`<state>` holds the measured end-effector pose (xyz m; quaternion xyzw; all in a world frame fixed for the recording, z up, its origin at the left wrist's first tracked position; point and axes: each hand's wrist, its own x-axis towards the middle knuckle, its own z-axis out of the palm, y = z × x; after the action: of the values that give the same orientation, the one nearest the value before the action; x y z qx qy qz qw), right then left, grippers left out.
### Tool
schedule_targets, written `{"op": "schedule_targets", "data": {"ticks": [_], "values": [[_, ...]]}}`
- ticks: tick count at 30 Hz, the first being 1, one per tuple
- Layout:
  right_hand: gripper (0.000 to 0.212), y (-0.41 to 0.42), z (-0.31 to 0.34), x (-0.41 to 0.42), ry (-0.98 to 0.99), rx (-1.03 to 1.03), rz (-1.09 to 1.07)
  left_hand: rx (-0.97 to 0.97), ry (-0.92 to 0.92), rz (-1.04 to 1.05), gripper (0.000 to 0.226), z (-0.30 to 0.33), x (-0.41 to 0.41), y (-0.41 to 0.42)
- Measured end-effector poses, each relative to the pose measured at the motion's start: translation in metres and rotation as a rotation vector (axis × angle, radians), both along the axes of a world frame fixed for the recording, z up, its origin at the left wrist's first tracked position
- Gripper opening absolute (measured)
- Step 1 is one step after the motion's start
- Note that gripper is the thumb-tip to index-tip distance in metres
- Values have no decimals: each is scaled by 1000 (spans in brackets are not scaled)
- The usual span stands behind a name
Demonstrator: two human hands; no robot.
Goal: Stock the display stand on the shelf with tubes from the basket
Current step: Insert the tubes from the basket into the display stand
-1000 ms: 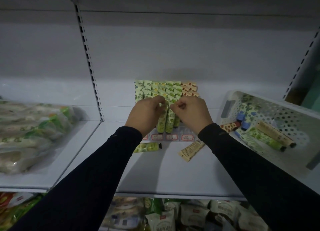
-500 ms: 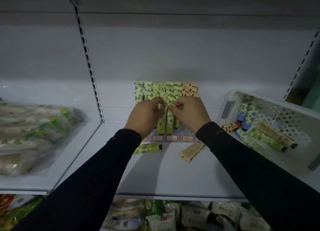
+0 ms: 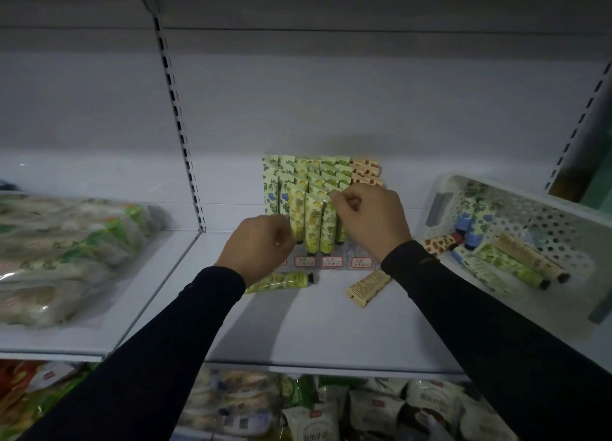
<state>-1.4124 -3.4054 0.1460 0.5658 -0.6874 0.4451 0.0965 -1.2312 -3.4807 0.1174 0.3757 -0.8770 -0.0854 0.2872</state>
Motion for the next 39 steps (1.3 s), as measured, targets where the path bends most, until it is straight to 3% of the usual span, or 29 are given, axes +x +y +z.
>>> {"op": "schedule_targets", "data": {"ticks": [2, 4, 7, 11, 15, 18, 20, 23, 27, 31, 35, 39], "values": [[34, 5, -3, 1, 26, -57, -31, 106, -269, -16, 22, -7, 12, -1], [31, 11, -7, 1, 18, -106, -60, 203, -424, -49, 26, -15, 22, -1], [32, 19, -12, 4, -24, -126, -52, 219, -394, -44, 26, -23, 31, 0], [29, 30, -28, 17, -22, 94, 176, 211, -383, -65, 20, -26, 33, 4], [29, 34, -42, 27, 158, 358, 365, 462, -176, -94, 22, -13, 32, 10], [32, 35, -39, 34, 227, 413, 414, 622, 48, -129, 18, 0, 30, 15], [33, 36, -35, 37, 163, 433, 449, 654, 140, -164, 26, 7, 29, 19], [50, 36, -31, 39, -142, 490, 491, 707, 298, -213, 44, 14, 29, 22], [69, 35, -28, 38, -237, 481, 472, 800, 438, -267, 36, 15, 26, 24], [57, 37, -20, 33, -330, 496, 556, 832, 452, -292, 53, 10, 26, 17], [24, 35, -12, 32, -353, 313, 493, 816, 432, -280, 30, 7, 24, 13], [18, 29, -4, 31, -203, 222, 361, 736, 509, -199, 12, -1, 24, 7]]}}
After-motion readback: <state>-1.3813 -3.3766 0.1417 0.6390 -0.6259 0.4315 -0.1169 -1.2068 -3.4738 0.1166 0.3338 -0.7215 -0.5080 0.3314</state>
